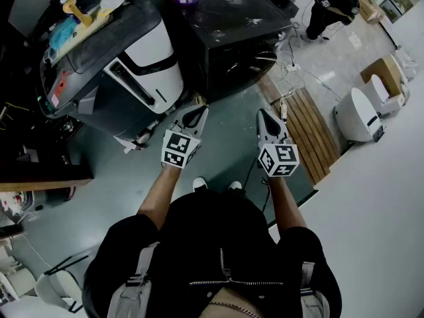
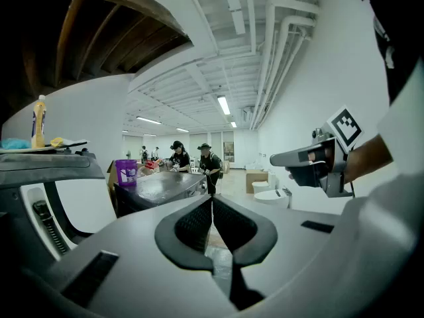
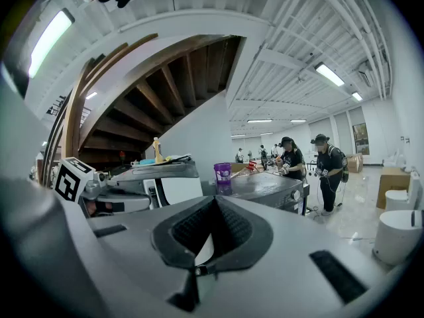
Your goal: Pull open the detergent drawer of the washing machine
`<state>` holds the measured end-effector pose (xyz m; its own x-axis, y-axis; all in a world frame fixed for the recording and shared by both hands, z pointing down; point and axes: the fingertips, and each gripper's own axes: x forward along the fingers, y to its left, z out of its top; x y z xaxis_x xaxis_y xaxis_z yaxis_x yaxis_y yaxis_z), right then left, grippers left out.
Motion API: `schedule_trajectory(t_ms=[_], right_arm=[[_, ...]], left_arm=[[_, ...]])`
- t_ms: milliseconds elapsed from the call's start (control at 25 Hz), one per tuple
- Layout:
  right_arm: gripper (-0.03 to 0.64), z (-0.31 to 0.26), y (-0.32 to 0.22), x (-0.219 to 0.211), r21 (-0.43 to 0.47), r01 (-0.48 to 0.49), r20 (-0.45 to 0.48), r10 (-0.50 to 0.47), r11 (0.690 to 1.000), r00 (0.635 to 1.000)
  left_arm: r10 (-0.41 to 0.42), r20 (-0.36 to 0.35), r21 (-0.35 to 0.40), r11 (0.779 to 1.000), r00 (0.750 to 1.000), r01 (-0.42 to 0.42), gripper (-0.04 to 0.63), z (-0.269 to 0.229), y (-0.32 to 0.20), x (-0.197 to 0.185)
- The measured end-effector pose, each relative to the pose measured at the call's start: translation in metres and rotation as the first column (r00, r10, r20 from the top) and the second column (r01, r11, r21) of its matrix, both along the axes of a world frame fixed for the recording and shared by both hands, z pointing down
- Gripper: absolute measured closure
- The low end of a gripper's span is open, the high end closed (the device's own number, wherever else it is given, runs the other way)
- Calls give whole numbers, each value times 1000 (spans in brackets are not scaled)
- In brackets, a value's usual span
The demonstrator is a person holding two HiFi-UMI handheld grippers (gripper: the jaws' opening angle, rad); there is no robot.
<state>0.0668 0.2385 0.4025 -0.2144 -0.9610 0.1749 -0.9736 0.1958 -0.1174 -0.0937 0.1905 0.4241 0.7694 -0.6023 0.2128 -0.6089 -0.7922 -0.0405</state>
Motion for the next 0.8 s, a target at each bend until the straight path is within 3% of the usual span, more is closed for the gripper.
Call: schedule_trajectory(t_ms=[280, 800], right_arm=[[611, -2, -3, -13, 15, 11, 76, -12, 1000, 997], [611, 12, -10, -40, -15, -38, 47, 39, 999, 998]], left_arm=[[12, -13, 3, 1000, 1000, -12, 574, -1, -1, -7], [34, -33, -18, 999, 999, -34, 574, 2, -4, -30]])
